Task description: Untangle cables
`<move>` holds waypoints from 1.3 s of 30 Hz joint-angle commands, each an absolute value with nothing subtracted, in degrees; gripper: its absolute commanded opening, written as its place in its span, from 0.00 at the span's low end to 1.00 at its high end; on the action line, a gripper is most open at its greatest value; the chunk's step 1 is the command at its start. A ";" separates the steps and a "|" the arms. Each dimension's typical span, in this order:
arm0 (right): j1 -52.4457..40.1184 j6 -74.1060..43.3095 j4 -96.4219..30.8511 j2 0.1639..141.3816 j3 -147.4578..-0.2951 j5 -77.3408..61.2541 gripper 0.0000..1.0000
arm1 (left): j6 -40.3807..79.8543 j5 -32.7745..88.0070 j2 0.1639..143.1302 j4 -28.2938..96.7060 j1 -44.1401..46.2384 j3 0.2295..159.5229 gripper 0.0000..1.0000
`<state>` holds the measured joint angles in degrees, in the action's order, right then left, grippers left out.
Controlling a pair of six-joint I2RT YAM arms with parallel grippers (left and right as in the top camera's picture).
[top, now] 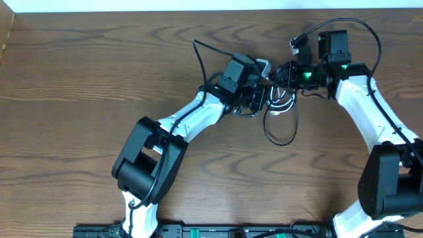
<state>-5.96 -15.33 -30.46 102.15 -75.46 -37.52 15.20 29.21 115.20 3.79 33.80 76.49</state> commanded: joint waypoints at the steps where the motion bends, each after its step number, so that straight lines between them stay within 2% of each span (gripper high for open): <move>1: -6.09 -16.73 -31.18 102.32 -75.70 -30.02 0.01 | 15.27 29.34 113.34 7.31 31.79 77.06 0.07; 6: -6.11 -17.04 -32.49 103.04 -75.64 -20.84 0.01 | 14.48 30.24 105.41 15.49 27.83 77.06 0.07; 9: -6.11 -16.12 -32.60 104.22 -75.64 -19.64 0.01 | 11.94 36.18 99.66 16.82 25.69 77.06 0.07; 12: -6.11 -15.77 -32.82 105.51 -75.64 -19.64 0.01 | 11.81 40.53 93.80 16.38 23.86 77.06 0.07; 19: -6.81 -15.73 -32.84 107.18 -75.64 -19.62 0.01 | 11.81 40.80 82.50 15.49 21.85 77.06 0.08; 24: -7.14 -15.55 -32.58 108.97 -75.64 -19.59 0.01 | 11.84 45.84 75.20 8.97 21.80 77.06 0.07; 31: -7.22 -15.14 -32.84 111.83 -75.64 -20.05 0.01 | 11.81 40.69 69.73 7.25 21.65 77.06 0.07; 33: -7.22 -15.09 -32.82 111.85 -75.66 -20.10 0.07 | 11.84 38.48 69.65 8.14 21.37 77.06 0.07; 34: -7.22 -15.09 -32.82 111.79 -75.66 -20.29 0.14 | 11.84 37.30 69.67 8.91 21.15 77.06 0.07; 36: -7.16 -13.17 -32.80 111.72 -75.75 -22.94 0.34 | 11.81 34.92 69.89 10.33 21.10 77.06 0.07; 39: -6.94 -10.31 -33.26 110.54 -75.92 -26.85 0.58 | 11.84 32.42 70.46 12.67 21.12 77.06 0.07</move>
